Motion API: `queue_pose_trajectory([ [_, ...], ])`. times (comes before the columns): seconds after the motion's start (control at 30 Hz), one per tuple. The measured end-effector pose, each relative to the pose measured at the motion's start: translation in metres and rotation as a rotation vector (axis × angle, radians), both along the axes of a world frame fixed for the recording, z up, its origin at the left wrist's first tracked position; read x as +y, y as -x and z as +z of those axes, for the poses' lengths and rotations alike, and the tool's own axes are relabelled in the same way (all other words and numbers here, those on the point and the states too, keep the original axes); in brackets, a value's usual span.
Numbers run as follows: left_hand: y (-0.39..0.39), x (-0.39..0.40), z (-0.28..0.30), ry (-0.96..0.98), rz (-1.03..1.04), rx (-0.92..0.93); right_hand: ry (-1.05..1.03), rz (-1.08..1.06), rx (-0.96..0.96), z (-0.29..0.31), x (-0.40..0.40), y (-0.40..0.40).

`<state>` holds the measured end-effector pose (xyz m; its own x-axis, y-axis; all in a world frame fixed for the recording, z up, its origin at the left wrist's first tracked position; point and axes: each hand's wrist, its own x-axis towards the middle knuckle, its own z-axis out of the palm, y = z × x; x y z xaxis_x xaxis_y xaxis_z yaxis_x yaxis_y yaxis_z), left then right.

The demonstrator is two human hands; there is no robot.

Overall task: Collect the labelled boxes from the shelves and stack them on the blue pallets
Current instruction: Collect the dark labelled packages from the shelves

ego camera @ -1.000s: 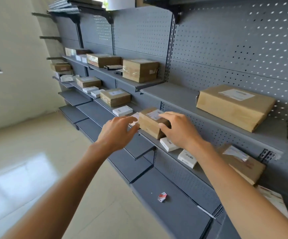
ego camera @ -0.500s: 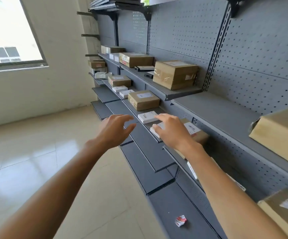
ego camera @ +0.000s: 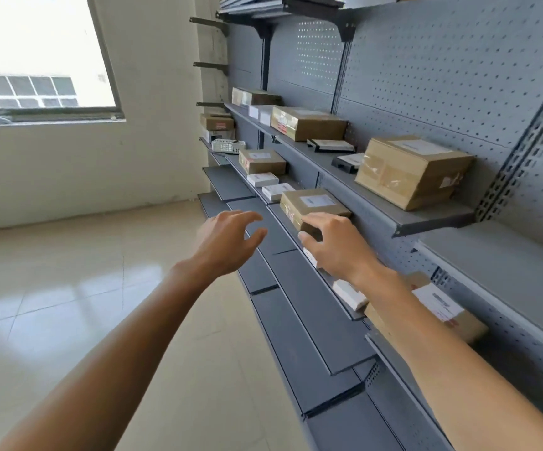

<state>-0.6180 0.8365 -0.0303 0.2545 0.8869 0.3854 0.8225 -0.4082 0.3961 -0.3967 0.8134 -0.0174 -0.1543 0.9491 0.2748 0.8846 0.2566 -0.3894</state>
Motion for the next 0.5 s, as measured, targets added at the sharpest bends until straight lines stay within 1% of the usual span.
queue_pose_trajectory([
  [0.27, 0.069, 0.113, 0.014, -0.018, -0.014, 0.006, -0.01, -0.079, 0.069, 0.009, 0.11, 0.06],
  [0.5, 0.078, 0.196, 0.005, -0.035, -0.048, 0.007, -0.035, -0.143, 0.077, 0.006, 0.187, 0.065],
])
